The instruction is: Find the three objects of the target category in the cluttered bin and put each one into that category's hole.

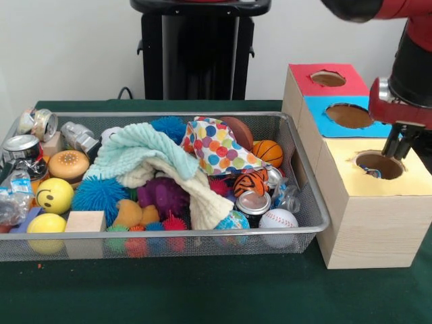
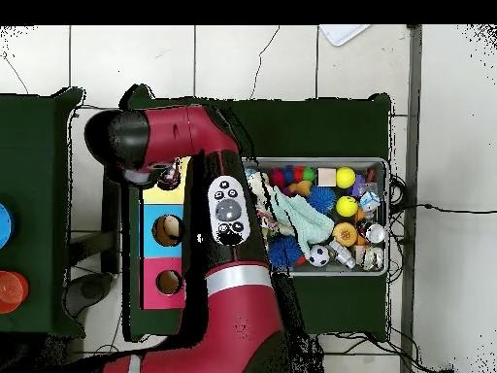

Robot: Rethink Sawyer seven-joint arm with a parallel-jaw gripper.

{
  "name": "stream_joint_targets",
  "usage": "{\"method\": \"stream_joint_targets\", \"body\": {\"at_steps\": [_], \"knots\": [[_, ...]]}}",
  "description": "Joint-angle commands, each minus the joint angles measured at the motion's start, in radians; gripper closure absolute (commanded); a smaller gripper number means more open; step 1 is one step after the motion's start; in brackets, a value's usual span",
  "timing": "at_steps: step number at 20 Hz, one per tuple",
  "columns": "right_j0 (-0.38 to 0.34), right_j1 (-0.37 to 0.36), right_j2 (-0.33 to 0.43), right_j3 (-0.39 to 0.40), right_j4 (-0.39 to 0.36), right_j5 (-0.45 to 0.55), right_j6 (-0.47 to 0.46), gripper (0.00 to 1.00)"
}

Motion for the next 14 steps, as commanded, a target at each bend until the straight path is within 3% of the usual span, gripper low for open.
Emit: {"method": "stream_joint_targets", "body": {"at_steps": [1, 6, 14], "knots": [[-0.035, -0.016, 0.017, -0.059, -0.074, 0.104, -0.135, 1.00], [-0.095, -0.029, 0.028, -0.032, -0.106, 0.082, -0.241, 1.00], [-0.176, 0.010, 0.074, -0.112, -0.171, 0.111, -0.384, 1.00]]}}
